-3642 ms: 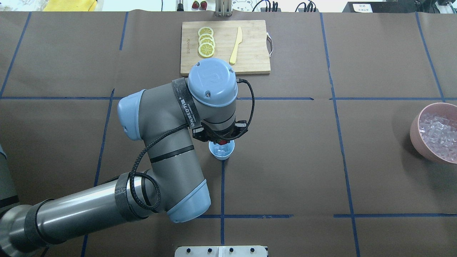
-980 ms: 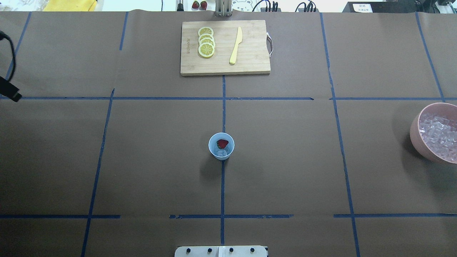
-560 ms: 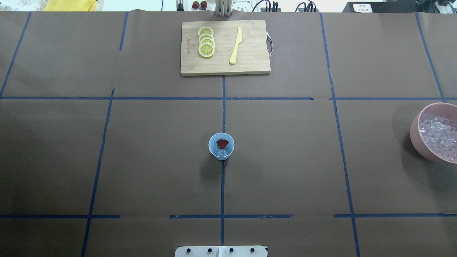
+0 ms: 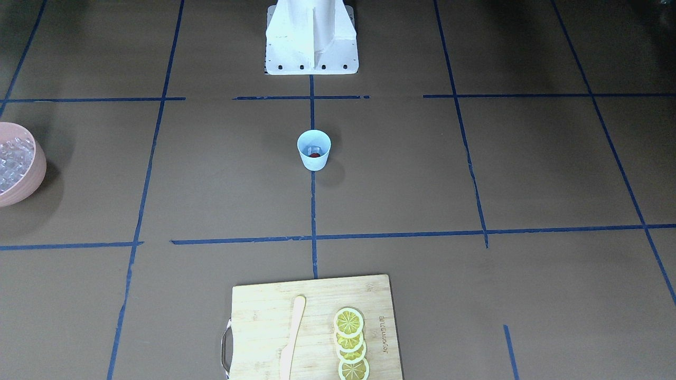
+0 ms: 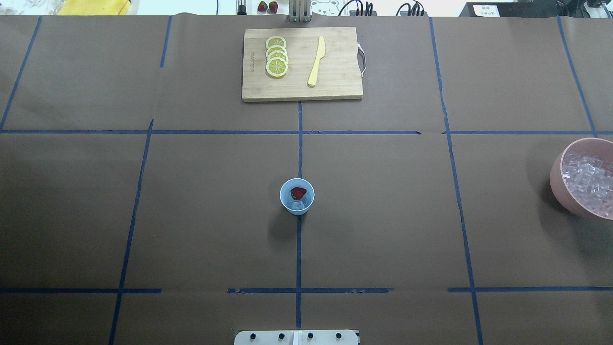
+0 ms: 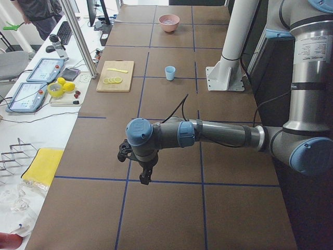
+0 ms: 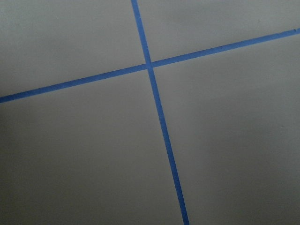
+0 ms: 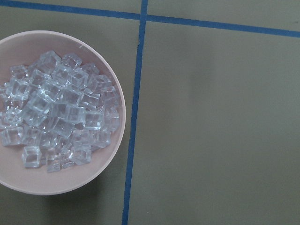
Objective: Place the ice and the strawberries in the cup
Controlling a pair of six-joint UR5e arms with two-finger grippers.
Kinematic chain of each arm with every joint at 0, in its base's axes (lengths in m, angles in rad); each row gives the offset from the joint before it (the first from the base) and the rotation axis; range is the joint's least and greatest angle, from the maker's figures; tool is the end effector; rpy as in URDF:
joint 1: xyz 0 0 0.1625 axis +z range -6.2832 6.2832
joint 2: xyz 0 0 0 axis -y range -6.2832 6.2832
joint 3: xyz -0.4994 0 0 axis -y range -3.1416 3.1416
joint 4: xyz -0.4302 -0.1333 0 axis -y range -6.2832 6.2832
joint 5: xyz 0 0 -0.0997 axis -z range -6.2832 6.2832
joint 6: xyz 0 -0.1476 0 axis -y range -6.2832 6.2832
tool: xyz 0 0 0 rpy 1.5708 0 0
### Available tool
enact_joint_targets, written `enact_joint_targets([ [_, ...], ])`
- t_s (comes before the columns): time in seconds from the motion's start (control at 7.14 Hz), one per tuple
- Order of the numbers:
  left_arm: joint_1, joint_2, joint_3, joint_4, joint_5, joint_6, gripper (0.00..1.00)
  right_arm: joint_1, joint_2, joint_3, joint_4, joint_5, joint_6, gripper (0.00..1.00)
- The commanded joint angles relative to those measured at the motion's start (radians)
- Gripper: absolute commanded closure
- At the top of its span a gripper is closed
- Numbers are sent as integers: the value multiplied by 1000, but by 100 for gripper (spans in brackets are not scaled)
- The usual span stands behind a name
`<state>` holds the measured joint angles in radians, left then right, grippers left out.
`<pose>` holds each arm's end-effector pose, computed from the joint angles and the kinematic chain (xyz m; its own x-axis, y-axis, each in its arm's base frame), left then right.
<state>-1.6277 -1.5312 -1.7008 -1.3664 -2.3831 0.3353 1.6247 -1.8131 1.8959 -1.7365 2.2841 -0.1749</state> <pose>-0.0543 -0.4939 0.7349 0.6626 0.2116 -0.7184 -0.1711 0.9767 0.1299 0.0582 -0.3965 0.7312 0.7501 -0.0798 0.6565 0.0780 0.9964 0.0319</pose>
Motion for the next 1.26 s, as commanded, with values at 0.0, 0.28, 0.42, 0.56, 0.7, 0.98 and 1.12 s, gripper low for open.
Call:
enact_joint_targets([
  [0.0,-6,14,27,-84,-18,-1,0,1,0,2,0,0,2,1],
  [0.28,-6,17,35,-85,-12,2,0,1,0,0,0,0,2,1],
  [0.42,-6,22,32,-85,-10,2,0,0,0,0,0,0,2,1],
  [0.56,-6,55,27,-85,-10,5,0,1,0,0,0,0,2,1],
  [0.7,-6,63,27,-85,-10,7,0,1,-2,0,0,2,2,1],
  [0.98,-6,63,27,-85,-10,2,0,0,-8,3,0,2,2,1],
  [1.12,-6,69,30,-85,-10,4,0,0,-9,3,0,2,2,1],
])
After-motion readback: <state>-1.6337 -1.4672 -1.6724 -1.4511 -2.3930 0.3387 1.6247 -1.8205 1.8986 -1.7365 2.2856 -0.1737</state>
